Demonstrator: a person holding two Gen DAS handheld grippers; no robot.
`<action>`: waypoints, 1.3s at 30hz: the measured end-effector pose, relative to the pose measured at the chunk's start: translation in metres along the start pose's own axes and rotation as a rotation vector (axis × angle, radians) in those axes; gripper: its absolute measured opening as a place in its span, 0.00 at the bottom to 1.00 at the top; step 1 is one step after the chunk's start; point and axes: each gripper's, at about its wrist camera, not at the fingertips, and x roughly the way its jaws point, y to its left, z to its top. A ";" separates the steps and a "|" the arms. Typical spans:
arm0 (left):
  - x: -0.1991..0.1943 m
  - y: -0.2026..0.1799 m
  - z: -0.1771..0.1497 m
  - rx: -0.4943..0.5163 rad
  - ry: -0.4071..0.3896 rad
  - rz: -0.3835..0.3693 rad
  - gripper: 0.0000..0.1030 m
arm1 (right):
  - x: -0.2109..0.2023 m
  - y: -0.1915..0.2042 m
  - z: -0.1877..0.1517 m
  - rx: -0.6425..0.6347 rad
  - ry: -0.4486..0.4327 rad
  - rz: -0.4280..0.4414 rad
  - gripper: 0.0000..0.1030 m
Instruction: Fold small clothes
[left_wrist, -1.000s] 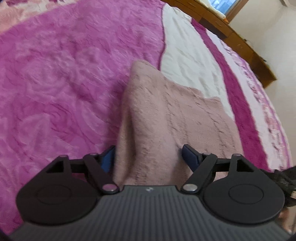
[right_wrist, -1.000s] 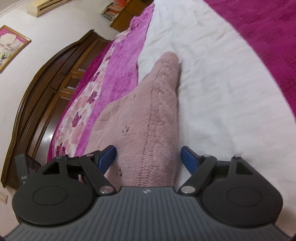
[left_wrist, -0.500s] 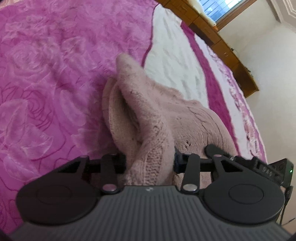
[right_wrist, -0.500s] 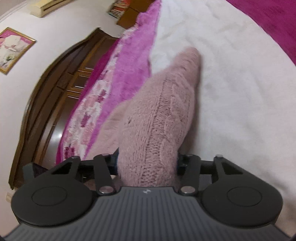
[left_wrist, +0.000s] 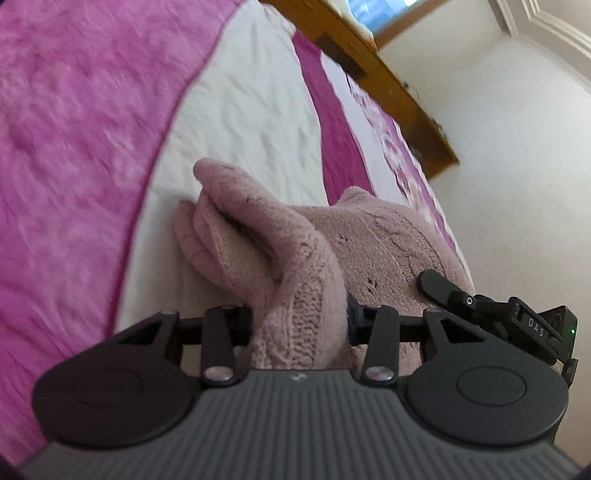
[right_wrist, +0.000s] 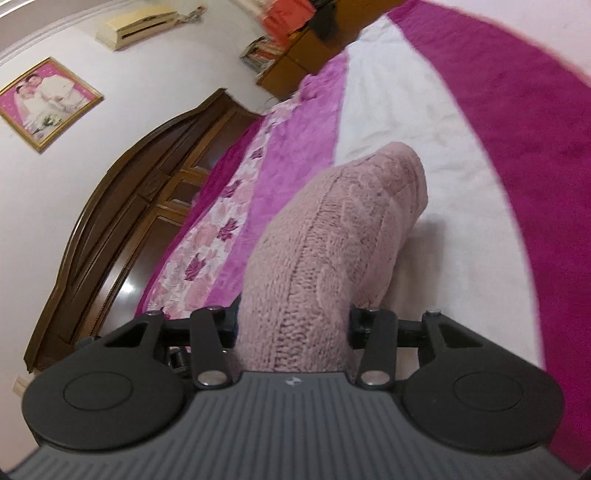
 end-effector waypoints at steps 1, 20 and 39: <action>0.002 -0.002 -0.008 0.008 0.018 0.005 0.42 | -0.010 -0.007 -0.006 0.008 0.002 -0.015 0.49; -0.006 -0.013 -0.056 0.174 0.038 0.247 0.45 | -0.037 -0.063 -0.064 0.063 0.024 -0.210 0.59; -0.009 -0.006 -0.066 0.171 0.013 0.307 0.61 | -0.033 -0.043 -0.080 -0.093 -0.013 -0.326 0.66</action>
